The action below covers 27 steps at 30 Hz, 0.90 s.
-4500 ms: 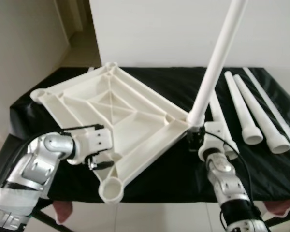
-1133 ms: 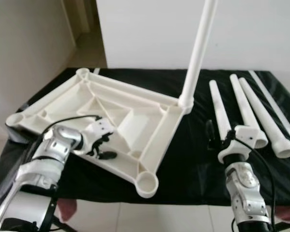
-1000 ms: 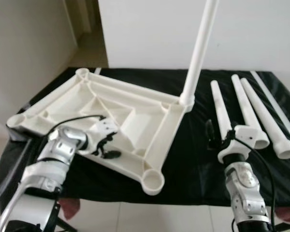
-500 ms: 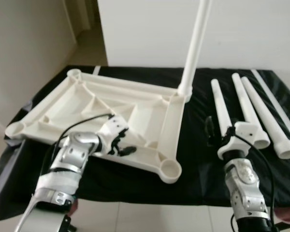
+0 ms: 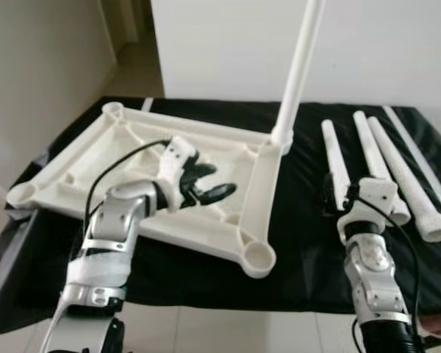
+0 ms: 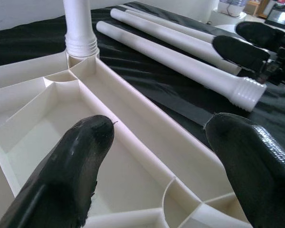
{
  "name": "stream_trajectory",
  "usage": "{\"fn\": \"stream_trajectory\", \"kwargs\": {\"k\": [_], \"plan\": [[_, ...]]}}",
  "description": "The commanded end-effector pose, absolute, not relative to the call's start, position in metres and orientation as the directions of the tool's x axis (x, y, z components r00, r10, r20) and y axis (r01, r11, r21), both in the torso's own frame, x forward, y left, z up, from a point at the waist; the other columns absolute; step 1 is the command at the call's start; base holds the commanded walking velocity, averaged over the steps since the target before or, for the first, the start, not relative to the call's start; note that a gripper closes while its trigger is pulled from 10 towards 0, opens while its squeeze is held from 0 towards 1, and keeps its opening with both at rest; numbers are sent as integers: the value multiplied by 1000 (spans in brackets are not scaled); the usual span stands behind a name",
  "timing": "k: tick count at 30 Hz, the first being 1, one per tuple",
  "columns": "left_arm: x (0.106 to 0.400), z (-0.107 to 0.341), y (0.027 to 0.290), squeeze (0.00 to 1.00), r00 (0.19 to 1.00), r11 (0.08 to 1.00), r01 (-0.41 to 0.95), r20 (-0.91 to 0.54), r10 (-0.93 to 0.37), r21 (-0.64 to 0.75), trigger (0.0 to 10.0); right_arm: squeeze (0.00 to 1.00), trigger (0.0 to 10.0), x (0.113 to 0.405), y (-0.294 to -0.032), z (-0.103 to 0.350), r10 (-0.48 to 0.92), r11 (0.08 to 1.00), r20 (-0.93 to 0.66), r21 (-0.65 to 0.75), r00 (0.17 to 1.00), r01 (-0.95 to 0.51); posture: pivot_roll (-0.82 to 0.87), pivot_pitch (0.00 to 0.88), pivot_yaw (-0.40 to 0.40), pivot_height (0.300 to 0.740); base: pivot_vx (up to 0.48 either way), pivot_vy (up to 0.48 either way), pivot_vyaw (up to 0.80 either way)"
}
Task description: Building children table
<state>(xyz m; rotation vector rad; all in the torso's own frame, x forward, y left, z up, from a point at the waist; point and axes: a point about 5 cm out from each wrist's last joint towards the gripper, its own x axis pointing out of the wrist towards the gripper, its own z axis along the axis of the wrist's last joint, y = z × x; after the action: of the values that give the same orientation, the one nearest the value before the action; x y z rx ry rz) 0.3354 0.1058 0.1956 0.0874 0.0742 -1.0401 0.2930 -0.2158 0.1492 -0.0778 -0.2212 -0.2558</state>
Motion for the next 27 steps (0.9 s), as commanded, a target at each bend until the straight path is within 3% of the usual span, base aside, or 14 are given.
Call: {"fn": "stream_trajectory", "kwargs": {"k": [1,7,21,25,26,27], "plan": [[338,194,105,0,551,550,834,-94,-829,35,10000,0,10000,293,-216,143,-257,963,193,-37,947,269,3,0,-9,740,0,0,0],[331,183,84,0,552,555,832,-103,-828,-1,10000,0,10000,288,-214,131,-278,959,130,-22,952,283,-10,0,-1,740,0,0,0],[338,180,75,0,617,625,776,-107,-780,-84,10000,0,10000,301,-230,153,-343,939,41,43,938,342,-16,0,1,740,0,0,0],[336,174,67,0,631,643,748,-124,-765,-163,10000,0,10000,310,-233,156,-378,923,-75,43,923,382,-15,0,-6,740,0,0,0],[323,174,55,0,574,586,794,-119,-810,-160,10000,0,10000,319,-238,156,-391,912,-163,64,906,406,-14,0,-8,740,0,0,0],[323,174,55,0,574,586,794,-119,-810,-160,10000,0,10000,319,-238,156,-391,912,-163,64,906,406,-14,0,-8,740,0,0,0]]}}
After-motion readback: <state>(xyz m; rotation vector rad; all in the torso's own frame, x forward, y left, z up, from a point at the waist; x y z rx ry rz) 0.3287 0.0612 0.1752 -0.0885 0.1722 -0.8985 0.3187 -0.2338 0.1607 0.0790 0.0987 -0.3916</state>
